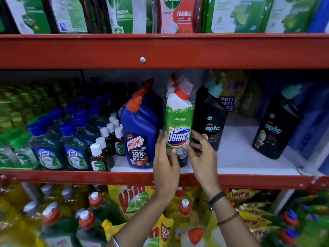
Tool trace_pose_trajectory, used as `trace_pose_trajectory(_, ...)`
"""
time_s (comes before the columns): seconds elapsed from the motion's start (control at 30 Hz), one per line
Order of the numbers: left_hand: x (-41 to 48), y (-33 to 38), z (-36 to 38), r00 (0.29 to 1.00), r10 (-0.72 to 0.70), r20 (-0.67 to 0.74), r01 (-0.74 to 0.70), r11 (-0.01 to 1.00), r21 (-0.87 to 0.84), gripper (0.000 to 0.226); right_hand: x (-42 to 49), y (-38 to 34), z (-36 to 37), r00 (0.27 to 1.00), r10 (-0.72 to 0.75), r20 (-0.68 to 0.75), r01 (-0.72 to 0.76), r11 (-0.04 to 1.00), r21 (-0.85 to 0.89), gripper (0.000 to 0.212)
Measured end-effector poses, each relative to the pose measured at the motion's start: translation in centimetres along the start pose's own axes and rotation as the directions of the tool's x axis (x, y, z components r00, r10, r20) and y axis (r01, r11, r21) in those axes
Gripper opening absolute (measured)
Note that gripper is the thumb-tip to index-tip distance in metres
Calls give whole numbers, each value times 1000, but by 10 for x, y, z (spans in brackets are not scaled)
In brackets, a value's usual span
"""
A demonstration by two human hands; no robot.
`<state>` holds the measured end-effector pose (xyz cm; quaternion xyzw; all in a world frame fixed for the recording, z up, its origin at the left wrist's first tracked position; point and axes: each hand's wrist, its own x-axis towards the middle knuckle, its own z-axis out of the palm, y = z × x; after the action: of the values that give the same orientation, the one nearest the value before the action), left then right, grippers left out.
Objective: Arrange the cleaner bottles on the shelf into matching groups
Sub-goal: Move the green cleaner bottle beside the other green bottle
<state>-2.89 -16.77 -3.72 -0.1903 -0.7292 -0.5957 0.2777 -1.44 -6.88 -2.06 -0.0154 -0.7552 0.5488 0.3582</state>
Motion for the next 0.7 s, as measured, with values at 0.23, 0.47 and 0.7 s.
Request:
trace_pose_trajectory(0.23, -20, 42, 49, 953, 301, 37, -303, 951, 69, 44, -7, 16, -68, 983, -32, -179, 21, 998, -64, 27)
trace_pose_trajectory(0.47, -16, 71, 119, 873, 191, 449, -227, 973, 28, 47, 28, 38, -156, 895, -73, -441, -37, 971, -237, 32)
trace_pose_trajectory(0.7, 31, 77, 202, 719, -137, 682, 69, 990, 126, 53, 61, 64, -192, 881, 46, -471, -190, 946, -263, 70)
